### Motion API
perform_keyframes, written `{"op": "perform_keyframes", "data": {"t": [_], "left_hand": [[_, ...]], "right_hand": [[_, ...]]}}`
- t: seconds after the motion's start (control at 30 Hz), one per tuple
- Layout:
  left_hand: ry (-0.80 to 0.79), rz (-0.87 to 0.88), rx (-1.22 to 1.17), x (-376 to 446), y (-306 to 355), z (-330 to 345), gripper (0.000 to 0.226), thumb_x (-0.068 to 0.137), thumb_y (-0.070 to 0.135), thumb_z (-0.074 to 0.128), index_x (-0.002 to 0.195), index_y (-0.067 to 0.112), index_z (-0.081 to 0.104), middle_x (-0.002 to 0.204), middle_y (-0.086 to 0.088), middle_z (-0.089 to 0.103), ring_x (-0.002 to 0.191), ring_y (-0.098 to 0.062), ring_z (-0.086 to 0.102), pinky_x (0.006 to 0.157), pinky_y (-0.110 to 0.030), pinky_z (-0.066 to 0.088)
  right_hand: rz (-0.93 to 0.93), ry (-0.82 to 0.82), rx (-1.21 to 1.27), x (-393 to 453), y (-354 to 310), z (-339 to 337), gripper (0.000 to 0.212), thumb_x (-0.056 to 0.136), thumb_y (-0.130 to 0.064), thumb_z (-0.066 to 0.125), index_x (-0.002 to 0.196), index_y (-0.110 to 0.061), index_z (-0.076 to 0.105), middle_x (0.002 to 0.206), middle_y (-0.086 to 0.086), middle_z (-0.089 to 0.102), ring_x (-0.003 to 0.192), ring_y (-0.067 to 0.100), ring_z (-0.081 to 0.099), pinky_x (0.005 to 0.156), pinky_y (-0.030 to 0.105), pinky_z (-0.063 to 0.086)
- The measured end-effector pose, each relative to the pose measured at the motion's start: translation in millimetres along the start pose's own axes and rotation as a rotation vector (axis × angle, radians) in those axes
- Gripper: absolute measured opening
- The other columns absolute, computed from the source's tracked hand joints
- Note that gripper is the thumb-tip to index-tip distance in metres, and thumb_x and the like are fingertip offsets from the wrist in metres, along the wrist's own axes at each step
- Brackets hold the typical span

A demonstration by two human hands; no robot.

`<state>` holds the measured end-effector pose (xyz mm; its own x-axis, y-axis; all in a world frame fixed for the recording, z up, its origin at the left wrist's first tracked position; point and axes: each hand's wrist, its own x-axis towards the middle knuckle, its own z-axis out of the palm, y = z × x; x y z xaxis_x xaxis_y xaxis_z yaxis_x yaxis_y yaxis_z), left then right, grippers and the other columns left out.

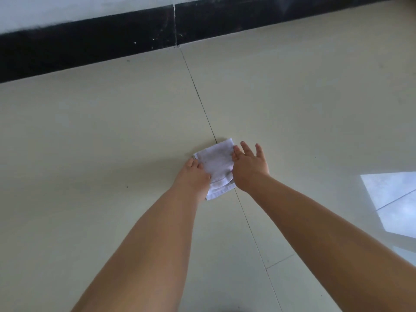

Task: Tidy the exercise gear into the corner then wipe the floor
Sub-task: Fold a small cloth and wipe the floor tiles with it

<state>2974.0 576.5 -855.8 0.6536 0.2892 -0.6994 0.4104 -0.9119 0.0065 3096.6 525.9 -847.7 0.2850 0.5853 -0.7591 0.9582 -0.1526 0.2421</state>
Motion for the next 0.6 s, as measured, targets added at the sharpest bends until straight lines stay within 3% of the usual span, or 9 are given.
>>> {"op": "perform_keyframes", "data": {"t": [0.1, 0.2, 0.37, 0.53, 0.6], "left_hand": [[0.046, 0.012, -0.023, -1.5, -2.4, 5.2, 0.04, 0.098, 0.021, 0.04, 0.137, 0.013, 0.046, 0.145, -0.013, 0.04, 0.141, -0.026, 0.025, 0.121, -0.034, 0.003], [0.071, 0.003, -0.036, -1.6, -1.4, 10.3, 0.042, 0.098, 0.021, 0.042, 0.138, 0.012, 0.044, 0.147, -0.015, 0.037, 0.142, -0.028, 0.022, 0.121, -0.036, 0.002], [0.138, -0.037, -0.131, -7.4, 1.3, 21.4, 0.054, 0.1, 0.028, 0.036, 0.149, 0.01, 0.022, 0.157, -0.018, 0.014, 0.148, -0.029, 0.006, 0.121, -0.035, -0.001], [0.189, -0.204, -0.326, 3.5, -8.1, 12.3, 0.05, 0.102, 0.018, 0.027, 0.15, 0.008, 0.018, 0.158, -0.014, 0.011, 0.148, -0.027, 0.007, 0.12, -0.036, 0.001], [0.184, -0.253, -0.272, 16.1, -14.5, -1.5, 0.053, 0.101, 0.021, 0.031, 0.151, 0.011, 0.015, 0.159, -0.011, 0.009, 0.148, -0.026, 0.006, 0.12, -0.035, 0.004]], "right_hand": [[0.018, -0.023, 0.002, -5.0, -0.2, -0.6, 0.06, 0.1, -0.026, 0.031, 0.151, -0.015, 0.002, 0.159, -0.005, -0.01, 0.147, 0.016, -0.013, 0.118, 0.043, -0.008], [0.018, 0.008, 0.05, -12.1, -3.6, 3.6, 0.058, 0.098, -0.016, 0.032, 0.151, -0.016, 0.007, 0.159, -0.005, -0.013, 0.147, 0.015, -0.014, 0.119, 0.042, -0.006], [-0.071, 0.063, 0.048, -14.1, -6.7, 20.9, 0.06, 0.098, -0.012, 0.028, 0.151, -0.012, -0.001, 0.159, -0.002, -0.012, 0.148, 0.013, -0.01, 0.119, 0.034, -0.009], [-0.087, 0.164, -0.002, 13.8, 8.7, 5.0, 0.056, 0.1, -0.023, 0.025, 0.151, -0.017, 0.002, 0.159, -0.007, -0.011, 0.148, 0.014, -0.01, 0.117, 0.043, -0.012], [-0.091, 0.184, 0.009, 33.7, 14.1, -14.0, 0.055, 0.1, -0.025, 0.026, 0.151, -0.018, 0.006, 0.159, -0.008, -0.009, 0.148, 0.015, -0.009, 0.117, 0.045, -0.011]]}}
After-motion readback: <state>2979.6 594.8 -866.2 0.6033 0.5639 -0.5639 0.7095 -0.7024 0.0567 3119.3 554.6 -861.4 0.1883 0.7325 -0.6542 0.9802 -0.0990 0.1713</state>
